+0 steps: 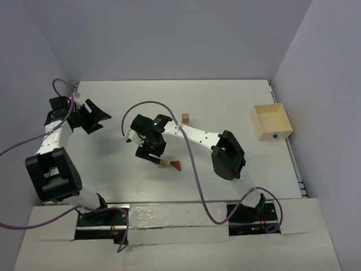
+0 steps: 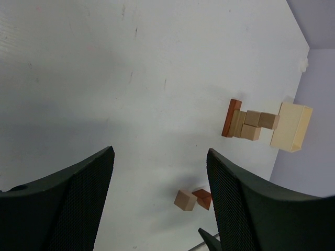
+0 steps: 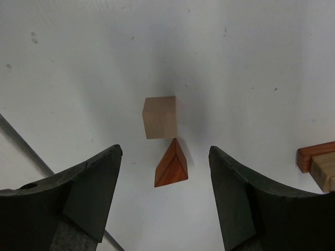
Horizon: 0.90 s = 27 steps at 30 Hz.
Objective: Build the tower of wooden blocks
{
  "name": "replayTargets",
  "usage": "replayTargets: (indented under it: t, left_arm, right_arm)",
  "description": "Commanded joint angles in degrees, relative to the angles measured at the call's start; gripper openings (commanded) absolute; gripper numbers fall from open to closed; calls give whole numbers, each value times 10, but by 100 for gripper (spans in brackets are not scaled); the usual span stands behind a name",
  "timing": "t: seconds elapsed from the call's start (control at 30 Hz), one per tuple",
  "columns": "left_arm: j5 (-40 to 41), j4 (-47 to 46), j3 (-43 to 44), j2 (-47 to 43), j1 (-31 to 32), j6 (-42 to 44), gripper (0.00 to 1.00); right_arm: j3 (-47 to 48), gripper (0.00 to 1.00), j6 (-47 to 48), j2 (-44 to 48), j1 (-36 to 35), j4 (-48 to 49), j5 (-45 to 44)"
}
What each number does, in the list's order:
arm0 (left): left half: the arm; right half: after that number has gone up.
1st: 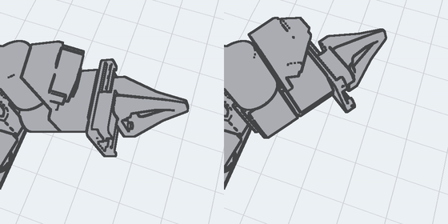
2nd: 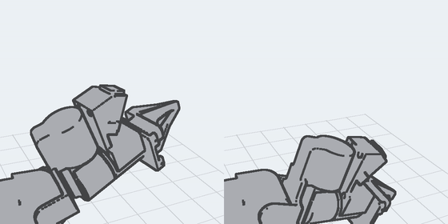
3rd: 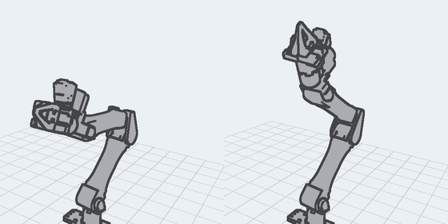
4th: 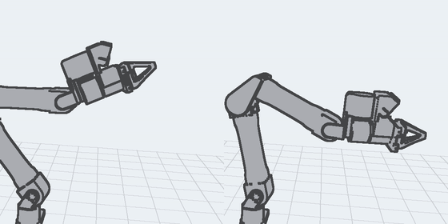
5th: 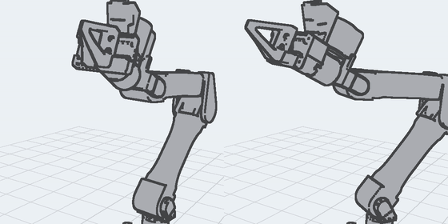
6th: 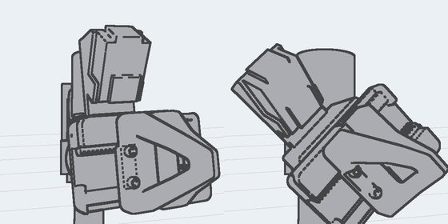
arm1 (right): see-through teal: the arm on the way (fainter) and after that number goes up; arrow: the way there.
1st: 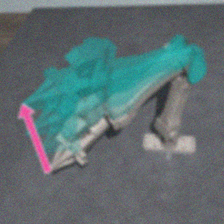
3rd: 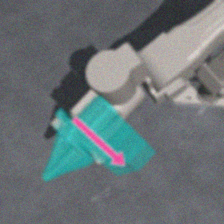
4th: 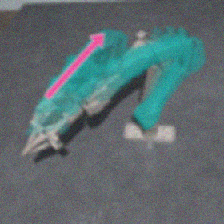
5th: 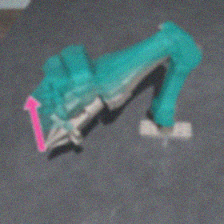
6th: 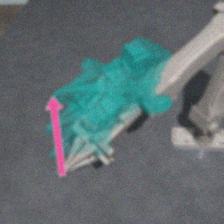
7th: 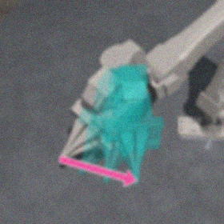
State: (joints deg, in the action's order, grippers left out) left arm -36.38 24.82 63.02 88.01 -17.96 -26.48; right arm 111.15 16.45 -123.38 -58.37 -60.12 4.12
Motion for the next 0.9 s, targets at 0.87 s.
replayTargets:
  t: [0.87]
  left_arm:
    - [-10,-14,8,-1,-2,-4,76]
  right_arm:
    - [-44,60,24,-47,0,48,-10]
